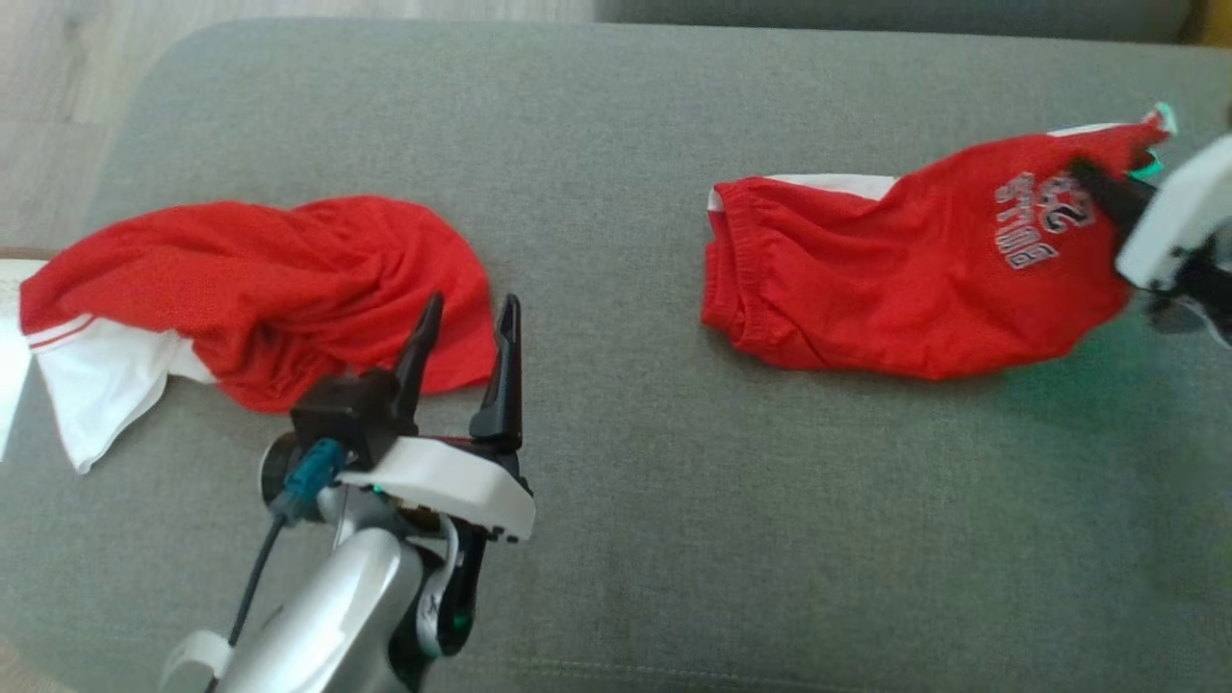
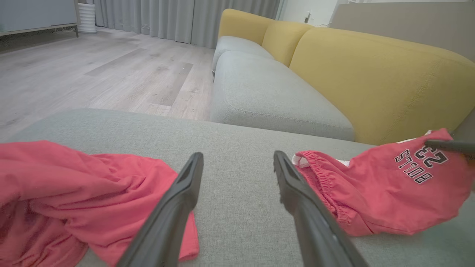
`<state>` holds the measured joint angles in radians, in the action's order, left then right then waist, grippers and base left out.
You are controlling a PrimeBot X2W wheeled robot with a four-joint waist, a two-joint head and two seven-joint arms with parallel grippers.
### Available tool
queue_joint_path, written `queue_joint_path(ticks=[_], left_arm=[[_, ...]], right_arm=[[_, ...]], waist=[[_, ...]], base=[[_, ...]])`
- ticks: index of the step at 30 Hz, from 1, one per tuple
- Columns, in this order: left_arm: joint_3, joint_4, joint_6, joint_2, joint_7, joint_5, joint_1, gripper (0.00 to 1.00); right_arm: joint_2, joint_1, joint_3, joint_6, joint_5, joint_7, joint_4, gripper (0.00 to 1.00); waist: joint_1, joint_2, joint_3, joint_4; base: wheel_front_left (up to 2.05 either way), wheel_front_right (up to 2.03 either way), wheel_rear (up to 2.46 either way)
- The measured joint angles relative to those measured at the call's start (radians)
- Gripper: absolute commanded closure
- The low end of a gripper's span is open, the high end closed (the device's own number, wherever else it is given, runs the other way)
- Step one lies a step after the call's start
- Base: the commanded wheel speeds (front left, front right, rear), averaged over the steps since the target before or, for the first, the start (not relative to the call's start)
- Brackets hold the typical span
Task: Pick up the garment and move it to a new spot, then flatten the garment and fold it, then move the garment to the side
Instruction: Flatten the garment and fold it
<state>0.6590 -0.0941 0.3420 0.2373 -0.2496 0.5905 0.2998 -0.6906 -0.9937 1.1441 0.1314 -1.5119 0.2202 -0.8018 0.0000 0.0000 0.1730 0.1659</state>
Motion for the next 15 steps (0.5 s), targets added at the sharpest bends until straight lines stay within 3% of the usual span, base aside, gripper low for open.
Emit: queue_joint_path(ticks=[7, 15], left_arm=[[-0.02, -0.014, -0.018, -0.021, 0.0, 0.0, -0.04, 0.0], [-0.025, -0.035, -0.038, -0.047, 0.0, -0.01, -0.041, 0.0]], right_arm=[[0.095, -0.011, 0.035, 0.0, 0.016, 0.007, 0.05, 1.0], [0.221, -0.011, 0.066, 0.0, 0.017, 0.063, -0.029, 1.0]], waist=[[0.0, 0.0, -0.032, 0.035], [0.0, 0.0, -0.021, 0.082]], base=[[0.0, 0.0, 0.0], [0.0, 0.0, 0.0]])
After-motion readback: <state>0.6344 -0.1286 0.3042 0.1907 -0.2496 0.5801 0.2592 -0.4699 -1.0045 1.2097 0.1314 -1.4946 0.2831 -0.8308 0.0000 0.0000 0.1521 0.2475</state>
